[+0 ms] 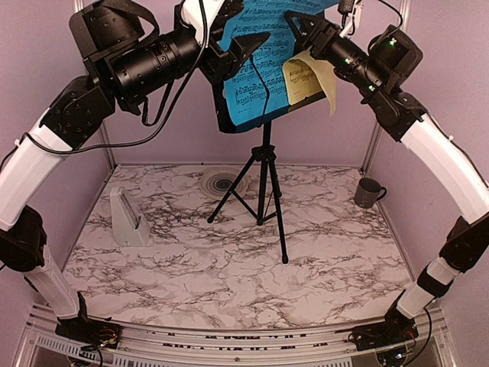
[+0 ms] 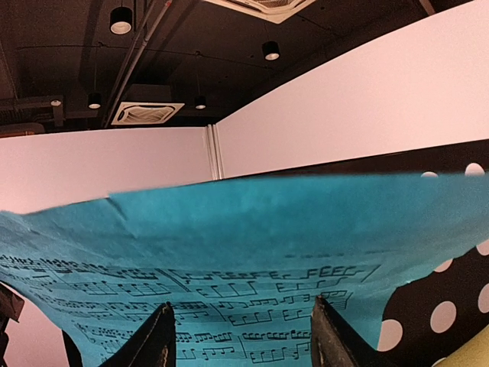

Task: Pack up the instrument practice props
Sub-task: Hold the sheet music at the music stand.

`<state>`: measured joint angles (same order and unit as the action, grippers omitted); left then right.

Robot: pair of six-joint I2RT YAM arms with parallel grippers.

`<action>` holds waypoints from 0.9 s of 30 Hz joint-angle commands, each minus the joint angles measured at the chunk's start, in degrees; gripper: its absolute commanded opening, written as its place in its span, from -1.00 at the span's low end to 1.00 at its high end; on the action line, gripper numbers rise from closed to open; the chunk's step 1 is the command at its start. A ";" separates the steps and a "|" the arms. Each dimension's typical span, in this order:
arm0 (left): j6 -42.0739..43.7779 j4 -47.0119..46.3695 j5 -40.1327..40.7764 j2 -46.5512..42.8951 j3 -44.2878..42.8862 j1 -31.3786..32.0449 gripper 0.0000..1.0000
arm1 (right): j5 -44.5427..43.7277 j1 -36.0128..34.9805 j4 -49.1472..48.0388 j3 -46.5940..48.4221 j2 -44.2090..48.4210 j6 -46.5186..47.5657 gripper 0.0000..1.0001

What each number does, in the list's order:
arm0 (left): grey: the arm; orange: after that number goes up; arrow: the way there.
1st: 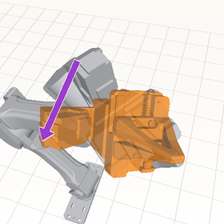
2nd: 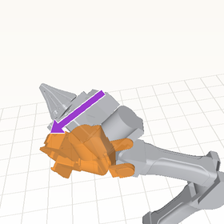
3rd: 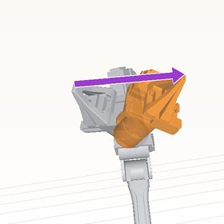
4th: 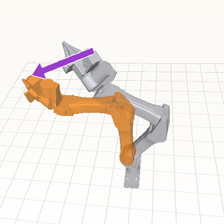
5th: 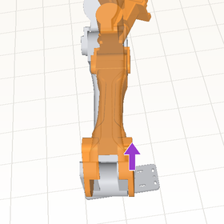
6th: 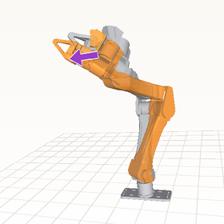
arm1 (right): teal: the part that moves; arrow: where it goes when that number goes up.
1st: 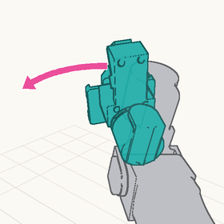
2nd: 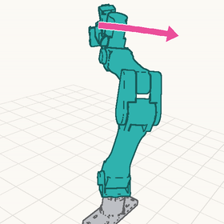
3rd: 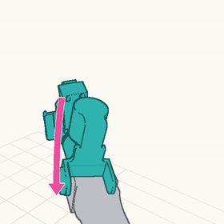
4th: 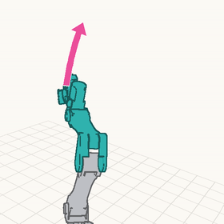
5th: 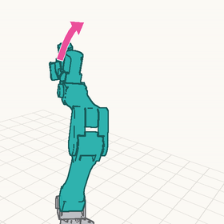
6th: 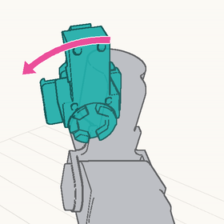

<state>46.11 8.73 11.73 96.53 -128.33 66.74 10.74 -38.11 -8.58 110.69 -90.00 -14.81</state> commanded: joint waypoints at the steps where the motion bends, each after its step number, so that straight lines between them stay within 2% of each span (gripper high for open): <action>1: -1.79 -5.72 3.34 -2.90 2.16 0.41 0.24 | 1.17 -0.30 -1.27 0.13 1.48 0.13 0.14; 19: -0.92 -10.73 8.82 -2.33 2.87 0.41 0.12 | 2.18 -0.30 -1.16 -0.17 1.33 -0.22 0.13; 21: -0.97 -10.37 8.54 -1.69 2.03 0.41 -0.03 | 2.39 -0.33 -1.01 -0.09 1.32 -0.28 0.12; 23: -0.58 -10.09 9.08 -0.79 0.95 0.41 -0.29 | 2.44 -0.30 -0.89 0.04 1.39 -0.31 0.12; 24: -0.42 -10.13 9.32 -0.40 0.37 0.41 -0.36 | 2.48 -0.29 -0.81 -0.03 1.40 -0.37 0.12; 27: -0.27 -10.21 9.23 0.20 -0.18 0.41 -0.40 | 2.61 -0.34 -0.66 -0.04 1.57 -0.36 0.11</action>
<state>45.54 0.93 20.12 95.74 -126.41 66.94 12.60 -38.11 -8.58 110.63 -89.97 -14.83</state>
